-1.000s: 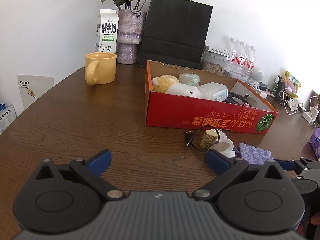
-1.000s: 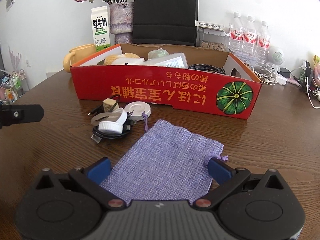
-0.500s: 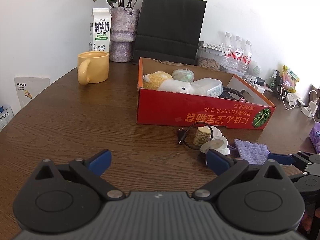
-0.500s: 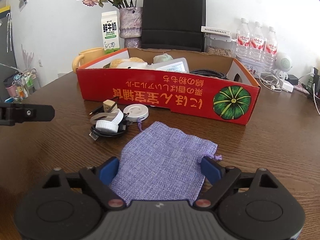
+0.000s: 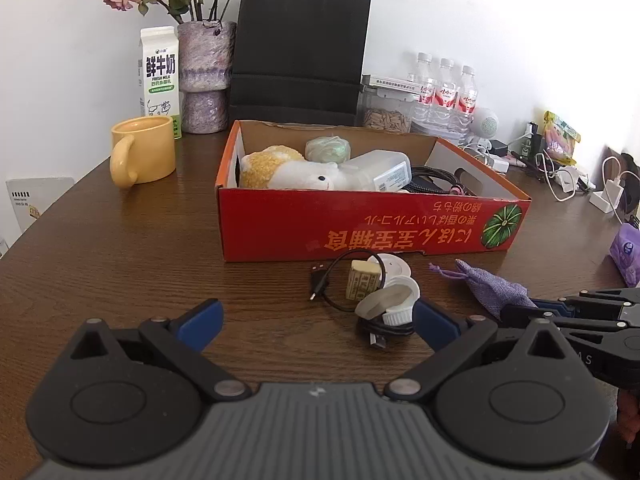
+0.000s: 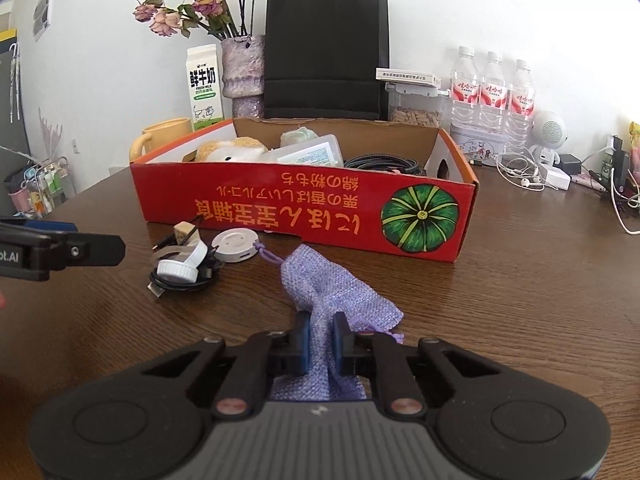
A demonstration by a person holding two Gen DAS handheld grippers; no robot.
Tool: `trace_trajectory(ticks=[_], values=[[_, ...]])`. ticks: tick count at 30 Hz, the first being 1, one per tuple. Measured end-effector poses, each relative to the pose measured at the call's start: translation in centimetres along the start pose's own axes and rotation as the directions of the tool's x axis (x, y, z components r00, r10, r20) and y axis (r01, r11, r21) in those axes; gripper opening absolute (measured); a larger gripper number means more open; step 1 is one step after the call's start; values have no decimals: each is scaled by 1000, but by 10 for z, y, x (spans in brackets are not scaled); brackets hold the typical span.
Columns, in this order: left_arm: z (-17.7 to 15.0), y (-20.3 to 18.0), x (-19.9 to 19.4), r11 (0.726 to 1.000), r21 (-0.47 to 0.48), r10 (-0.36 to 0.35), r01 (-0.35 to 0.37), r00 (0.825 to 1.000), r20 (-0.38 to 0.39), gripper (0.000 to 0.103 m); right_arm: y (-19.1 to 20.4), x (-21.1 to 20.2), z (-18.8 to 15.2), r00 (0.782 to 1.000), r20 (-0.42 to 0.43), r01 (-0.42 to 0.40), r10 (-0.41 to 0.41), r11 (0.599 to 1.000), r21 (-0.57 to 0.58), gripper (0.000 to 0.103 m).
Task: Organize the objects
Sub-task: 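Grasp the purple drawstring cloth bag with the right gripper, then lift the purple bag with the right gripper and carry it over the box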
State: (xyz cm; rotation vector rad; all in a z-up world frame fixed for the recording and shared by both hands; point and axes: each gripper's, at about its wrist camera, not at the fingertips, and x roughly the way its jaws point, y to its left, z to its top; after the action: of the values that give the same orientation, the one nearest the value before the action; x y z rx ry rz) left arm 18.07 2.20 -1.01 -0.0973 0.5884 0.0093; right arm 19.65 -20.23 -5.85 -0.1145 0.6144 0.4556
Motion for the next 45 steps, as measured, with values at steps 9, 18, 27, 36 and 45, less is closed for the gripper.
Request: trace_trajectory(ticks=[9, 18, 27, 36, 45], values=[[3, -7, 24, 995, -27, -91, 91, 996, -11, 58, -2, -1, 0, 1000, 8, 1, -1, 1000, 12, 10], [2, -12, 34, 986, -24, -164, 163, 986, -31, 16, -4, -1, 0, 1000, 6, -7, 6, 1000, 28, 10], [0, -10, 21, 984, -33, -176, 176, 984, 11, 3, -5, -1, 0, 1000, 11, 1, -2, 999, 36, 11], [8, -7, 2, 983, -33, -177, 179, 982, 73, 3, 5, -7, -1, 999, 46, -31, 30, 999, 24, 10], [1, 1, 27, 980, -83, -183, 181, 983, -26, 30, 7, -6, 0, 999, 44, -33, 31, 999, 32, 11]])
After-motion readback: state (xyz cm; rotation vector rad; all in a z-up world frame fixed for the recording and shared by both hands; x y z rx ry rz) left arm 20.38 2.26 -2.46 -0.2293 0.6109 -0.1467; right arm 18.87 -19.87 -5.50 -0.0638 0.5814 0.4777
